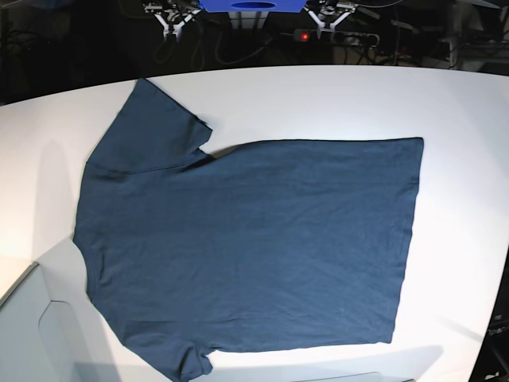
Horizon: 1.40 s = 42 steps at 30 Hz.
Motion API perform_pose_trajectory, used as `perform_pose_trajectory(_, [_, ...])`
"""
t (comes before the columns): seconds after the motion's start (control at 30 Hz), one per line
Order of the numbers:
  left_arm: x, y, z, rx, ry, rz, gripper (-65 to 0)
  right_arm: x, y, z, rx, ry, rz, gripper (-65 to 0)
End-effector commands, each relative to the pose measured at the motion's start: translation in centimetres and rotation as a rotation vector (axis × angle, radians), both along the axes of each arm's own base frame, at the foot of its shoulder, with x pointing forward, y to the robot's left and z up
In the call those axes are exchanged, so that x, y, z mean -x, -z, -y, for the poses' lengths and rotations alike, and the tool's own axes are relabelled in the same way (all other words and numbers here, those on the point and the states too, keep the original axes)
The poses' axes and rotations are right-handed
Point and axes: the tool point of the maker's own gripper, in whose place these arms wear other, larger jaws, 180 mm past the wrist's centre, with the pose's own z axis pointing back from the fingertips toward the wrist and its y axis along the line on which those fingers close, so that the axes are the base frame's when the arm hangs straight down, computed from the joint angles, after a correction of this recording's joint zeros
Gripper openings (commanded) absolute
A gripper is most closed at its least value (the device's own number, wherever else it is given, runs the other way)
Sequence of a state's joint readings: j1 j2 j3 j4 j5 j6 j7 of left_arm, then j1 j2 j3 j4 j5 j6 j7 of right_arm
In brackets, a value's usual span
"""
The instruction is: Fold the T-shirt properly
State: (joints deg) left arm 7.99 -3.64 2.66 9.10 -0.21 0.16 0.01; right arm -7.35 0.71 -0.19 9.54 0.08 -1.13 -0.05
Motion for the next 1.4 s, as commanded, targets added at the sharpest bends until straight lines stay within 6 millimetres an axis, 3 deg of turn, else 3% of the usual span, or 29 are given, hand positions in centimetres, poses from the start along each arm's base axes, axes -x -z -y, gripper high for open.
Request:
perform_pose_trajectory(0.0, [0.4, 0.0, 0.2, 0.003, -0.003, -0.006, -64.7, -0.1, 0.0, 0.0, -0.015, -0.006, 0.003, -64.9])
perform_pose_trajectory(0.37, [0.5, 0.0, 1.3, 0.022, 0.007, -0.006, -64.9, 0.4, -0.1, 1.1, 0.002, -0.009, -0.01, -64.9])
perform_pose_trajectory(1.03, [0.9, -0.1, 0.9, 0.016, 0.011, -0.012, -65.0, 1.8, -0.2, 1.1, 0.0, -0.009, -0.031, -65.0])
perform_pose_trajectory(1.3, [0.7, -0.9, 1.3, 0.029, 0.013, 0.058, -65.0, 2.6, -0.5, 1.0, -0.001, -0.011, -0.017, -65.0])
perform_pose_trajectory(1.37, [1.4, -1.2, 1.2, 0.027, 0.01, 0.06, -65.0, 2.8, -0.9, 1.0, -0.002, -0.016, 0.01, -65.0])
